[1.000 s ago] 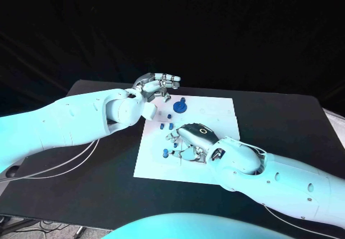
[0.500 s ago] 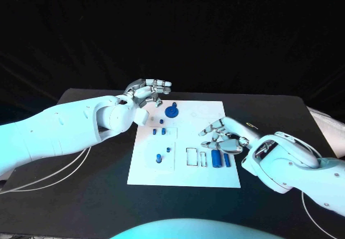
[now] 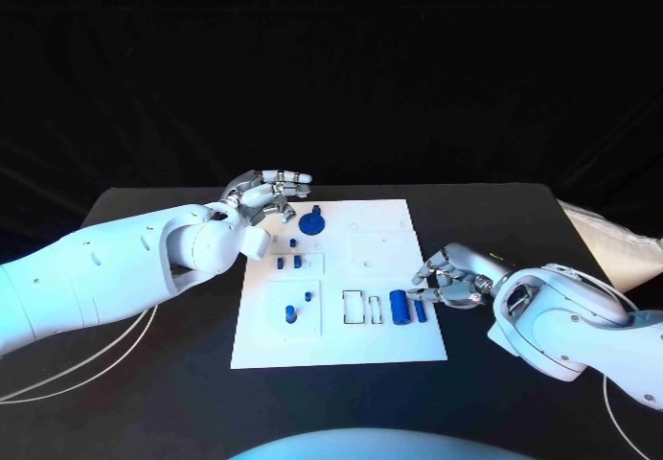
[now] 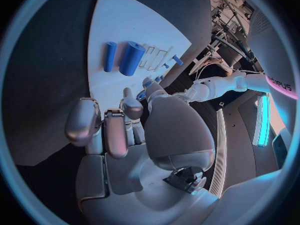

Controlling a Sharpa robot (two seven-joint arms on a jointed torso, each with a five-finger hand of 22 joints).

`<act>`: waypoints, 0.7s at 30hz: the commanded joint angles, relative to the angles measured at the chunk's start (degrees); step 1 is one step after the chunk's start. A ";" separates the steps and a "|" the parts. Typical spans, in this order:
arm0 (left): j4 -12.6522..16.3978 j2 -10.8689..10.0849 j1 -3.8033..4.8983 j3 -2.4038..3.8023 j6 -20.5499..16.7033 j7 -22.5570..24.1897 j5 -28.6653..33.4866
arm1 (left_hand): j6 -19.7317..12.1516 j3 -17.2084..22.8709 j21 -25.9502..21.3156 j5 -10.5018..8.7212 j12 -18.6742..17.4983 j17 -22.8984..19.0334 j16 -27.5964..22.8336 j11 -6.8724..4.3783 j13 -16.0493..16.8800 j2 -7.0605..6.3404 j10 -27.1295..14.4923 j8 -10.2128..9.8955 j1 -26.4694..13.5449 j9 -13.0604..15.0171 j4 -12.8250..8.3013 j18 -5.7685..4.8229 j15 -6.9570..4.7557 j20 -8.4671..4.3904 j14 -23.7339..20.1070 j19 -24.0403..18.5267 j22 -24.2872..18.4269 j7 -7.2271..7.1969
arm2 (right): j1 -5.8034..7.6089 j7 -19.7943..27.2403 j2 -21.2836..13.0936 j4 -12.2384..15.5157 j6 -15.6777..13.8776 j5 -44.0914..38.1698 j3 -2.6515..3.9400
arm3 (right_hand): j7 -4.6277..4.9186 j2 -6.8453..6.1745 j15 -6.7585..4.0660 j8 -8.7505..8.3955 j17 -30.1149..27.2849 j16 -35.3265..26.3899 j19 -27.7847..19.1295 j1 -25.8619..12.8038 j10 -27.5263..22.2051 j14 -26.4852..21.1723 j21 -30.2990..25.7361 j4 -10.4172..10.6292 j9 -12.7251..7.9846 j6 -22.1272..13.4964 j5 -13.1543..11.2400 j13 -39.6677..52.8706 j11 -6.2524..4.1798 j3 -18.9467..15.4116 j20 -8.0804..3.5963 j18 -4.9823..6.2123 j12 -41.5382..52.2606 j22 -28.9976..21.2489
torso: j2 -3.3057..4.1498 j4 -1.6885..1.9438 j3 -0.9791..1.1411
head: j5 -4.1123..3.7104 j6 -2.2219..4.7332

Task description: Assemble the parts on the task board

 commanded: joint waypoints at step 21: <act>-0.01 -0.04 -0.25 0.04 1.40 0.36 0.57 | -0.29 0.10 0.03 -0.10 -0.34 0.14 0.06 -0.09 -0.06 0.19 -0.10 0.39 -0.13 -0.06 0.21 -0.08 0.00 0.03 -0.12 -0.27 -0.09 0.06 | -2.03 -10.18 5.01 -2.96 6.52 -5.87 -0.10 | -0.40 1.19 0.00 2.86 0.60 0.67 -0.12 -1.42 -0.50 3.31 0.82 6.40 1.16 -0.87 0.81 3.18 -0.22 -6.67 0.32 -1.16 0.82 0.80 | 0.06 -0.07 -0.06 | 0.12 -0.37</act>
